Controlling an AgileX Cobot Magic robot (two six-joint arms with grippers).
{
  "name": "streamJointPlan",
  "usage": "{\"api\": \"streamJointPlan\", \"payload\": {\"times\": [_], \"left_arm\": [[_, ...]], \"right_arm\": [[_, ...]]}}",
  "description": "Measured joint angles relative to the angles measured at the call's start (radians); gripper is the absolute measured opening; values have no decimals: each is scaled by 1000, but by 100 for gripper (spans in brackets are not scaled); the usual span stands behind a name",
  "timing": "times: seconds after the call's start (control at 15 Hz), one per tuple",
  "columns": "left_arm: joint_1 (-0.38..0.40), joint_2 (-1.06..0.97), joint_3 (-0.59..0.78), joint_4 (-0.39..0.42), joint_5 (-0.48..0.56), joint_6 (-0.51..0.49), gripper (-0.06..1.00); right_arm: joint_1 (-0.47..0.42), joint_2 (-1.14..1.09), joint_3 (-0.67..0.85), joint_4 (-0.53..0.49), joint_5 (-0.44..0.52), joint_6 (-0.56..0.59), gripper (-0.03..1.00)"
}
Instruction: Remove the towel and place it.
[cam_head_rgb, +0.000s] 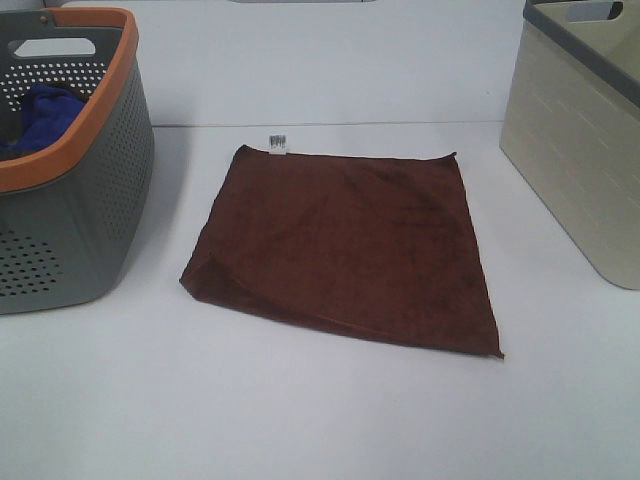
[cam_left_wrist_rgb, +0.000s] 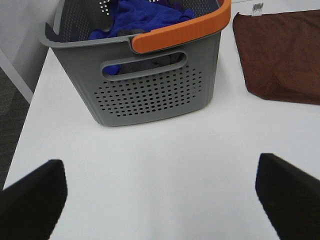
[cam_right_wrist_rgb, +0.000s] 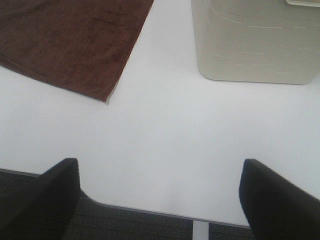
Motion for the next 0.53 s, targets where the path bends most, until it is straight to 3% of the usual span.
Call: {"api": "streamJointPlan", "payload": {"times": [0.53], "left_arm": [[0,0,0,0,0,0,98]], "right_arm": [[0,0,0,0,0,0,76]]}}
